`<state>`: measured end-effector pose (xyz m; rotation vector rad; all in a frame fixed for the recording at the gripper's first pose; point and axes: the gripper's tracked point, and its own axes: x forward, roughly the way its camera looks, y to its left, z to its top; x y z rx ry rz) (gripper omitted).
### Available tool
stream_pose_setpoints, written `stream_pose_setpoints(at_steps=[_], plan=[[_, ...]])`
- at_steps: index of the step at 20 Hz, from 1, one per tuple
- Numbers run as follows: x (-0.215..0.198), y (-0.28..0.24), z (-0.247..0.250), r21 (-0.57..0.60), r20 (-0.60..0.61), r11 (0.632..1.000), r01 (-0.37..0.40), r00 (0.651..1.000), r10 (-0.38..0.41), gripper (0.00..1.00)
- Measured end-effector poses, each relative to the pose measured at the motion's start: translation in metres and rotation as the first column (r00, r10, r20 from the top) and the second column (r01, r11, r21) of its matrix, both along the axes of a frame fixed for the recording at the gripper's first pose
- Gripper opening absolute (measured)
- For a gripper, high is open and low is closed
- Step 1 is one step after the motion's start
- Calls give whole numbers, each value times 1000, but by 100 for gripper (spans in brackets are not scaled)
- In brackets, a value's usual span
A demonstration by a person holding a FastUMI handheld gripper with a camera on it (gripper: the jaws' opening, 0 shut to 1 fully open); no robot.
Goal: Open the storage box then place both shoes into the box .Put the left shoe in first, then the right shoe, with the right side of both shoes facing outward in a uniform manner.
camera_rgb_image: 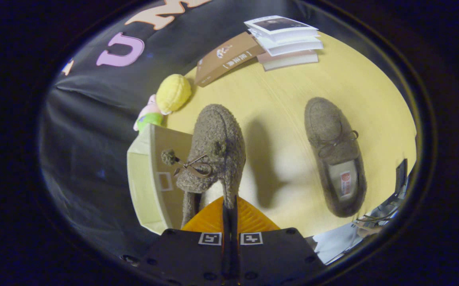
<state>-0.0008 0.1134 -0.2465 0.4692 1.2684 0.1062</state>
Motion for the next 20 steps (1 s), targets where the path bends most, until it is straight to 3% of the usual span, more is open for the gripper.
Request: stream_pose_setpoints(at_steps=[5,10,16,20], plan=[[8,46,62,85,88,993,-80,993,72,3],[3,119,83,207,81,967,-151,987,137,3],[3,196,36,224,6,956,-191,981,195,3],[5,218,-16,130,-46,972,-195,978,203,3]])
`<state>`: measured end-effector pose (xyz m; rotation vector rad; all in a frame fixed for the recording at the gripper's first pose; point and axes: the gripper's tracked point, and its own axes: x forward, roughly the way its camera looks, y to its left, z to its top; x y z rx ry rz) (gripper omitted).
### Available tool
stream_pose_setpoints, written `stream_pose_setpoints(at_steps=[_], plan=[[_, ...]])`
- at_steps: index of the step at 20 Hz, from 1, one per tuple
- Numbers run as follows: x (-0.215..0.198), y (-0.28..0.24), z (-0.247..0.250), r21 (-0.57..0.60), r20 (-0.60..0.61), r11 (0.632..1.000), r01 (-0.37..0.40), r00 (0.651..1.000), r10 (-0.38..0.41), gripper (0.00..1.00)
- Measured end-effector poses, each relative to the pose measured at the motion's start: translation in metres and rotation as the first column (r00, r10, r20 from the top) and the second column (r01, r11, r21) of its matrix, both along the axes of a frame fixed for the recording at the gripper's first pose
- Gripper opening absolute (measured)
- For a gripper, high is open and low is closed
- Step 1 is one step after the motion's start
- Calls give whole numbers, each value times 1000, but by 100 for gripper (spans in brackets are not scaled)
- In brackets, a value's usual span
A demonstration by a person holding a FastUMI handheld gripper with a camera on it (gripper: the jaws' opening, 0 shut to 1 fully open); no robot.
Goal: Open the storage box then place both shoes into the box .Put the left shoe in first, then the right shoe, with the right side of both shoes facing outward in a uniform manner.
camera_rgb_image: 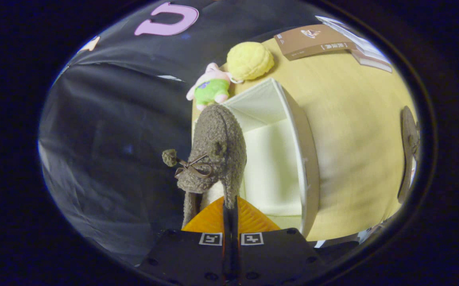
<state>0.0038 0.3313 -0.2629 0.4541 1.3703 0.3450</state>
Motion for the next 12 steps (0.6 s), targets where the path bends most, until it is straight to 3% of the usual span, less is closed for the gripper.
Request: stream_pose_setpoints(at_steps=[5,12], plan=[[2,7,-58,-187,21,982,-10,1000,14,4],[-1,16,-94,-282,0,959,-25,1000,27,4]])
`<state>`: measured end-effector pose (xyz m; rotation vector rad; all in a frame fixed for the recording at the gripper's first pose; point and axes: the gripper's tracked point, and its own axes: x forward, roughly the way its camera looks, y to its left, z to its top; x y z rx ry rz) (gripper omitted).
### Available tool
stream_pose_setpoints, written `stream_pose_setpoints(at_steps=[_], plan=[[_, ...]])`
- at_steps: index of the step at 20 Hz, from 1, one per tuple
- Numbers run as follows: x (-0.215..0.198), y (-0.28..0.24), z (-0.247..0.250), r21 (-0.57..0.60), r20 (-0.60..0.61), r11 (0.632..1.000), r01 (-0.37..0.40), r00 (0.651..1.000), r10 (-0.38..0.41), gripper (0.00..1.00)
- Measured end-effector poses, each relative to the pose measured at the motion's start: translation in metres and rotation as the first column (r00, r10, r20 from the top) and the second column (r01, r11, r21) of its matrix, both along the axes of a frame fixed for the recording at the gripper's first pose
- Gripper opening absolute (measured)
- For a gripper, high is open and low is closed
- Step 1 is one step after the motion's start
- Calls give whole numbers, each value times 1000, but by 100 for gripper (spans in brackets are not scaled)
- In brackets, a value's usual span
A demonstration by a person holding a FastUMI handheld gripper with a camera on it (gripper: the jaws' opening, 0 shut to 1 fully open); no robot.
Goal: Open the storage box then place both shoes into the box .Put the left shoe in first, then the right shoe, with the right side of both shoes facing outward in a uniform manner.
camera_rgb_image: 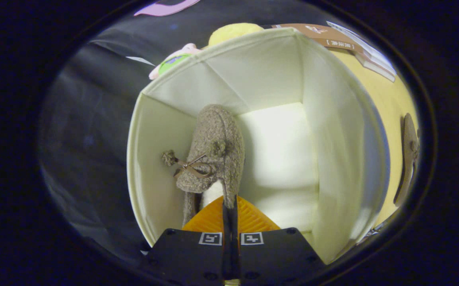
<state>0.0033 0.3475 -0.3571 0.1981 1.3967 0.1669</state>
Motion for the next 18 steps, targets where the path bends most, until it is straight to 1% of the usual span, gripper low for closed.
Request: stream_pose_setpoints(at_steps=[3,7,11,15,18], plan=[[6,-1,-2,-14,16,1000,-4,1000,4,3],[2,7,9,45,11,999,-31,999,31,51],[2,25,40,176,38,984,8,999,-15,100],[0,17,69,223,69,975,10,997,-26,100],[0,0,98,272,90,962,14,995,-40,100]])
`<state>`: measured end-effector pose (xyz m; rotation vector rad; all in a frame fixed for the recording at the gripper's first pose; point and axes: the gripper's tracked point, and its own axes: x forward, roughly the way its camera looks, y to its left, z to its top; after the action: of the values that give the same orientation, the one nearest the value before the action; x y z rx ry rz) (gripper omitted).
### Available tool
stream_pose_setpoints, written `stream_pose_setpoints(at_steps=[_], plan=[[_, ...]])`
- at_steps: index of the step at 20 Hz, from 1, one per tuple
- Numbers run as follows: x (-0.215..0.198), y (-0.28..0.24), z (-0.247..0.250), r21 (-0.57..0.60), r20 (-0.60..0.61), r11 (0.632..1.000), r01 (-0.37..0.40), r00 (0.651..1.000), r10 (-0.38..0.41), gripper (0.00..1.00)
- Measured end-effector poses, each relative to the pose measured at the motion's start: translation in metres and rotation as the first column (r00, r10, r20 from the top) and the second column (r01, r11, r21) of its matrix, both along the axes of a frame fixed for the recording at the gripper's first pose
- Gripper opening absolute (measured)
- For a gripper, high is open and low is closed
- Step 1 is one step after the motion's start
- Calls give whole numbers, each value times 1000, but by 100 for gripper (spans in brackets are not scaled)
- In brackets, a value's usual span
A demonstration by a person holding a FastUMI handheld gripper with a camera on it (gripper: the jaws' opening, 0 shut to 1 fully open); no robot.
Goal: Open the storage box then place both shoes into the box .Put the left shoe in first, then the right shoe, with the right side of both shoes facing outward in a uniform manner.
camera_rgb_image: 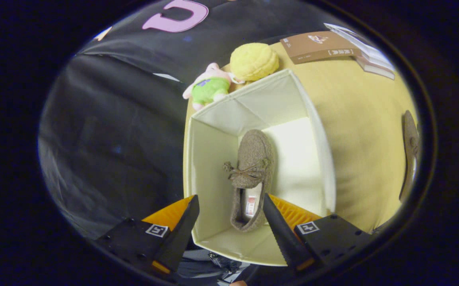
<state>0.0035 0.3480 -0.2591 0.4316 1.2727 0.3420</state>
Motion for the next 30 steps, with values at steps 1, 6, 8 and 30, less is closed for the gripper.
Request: stream_pose_setpoints(at_steps=[1,6,8,30], plan=[[2,-10,10,10,14,1000,5,1000,-5,100],[14,-85,54,35,80,996,79,993,-82,100],[25,-128,60,-2,112,993,118,987,-117,100],[-16,-449,-52,-477,-38,855,204,967,-252,76]])
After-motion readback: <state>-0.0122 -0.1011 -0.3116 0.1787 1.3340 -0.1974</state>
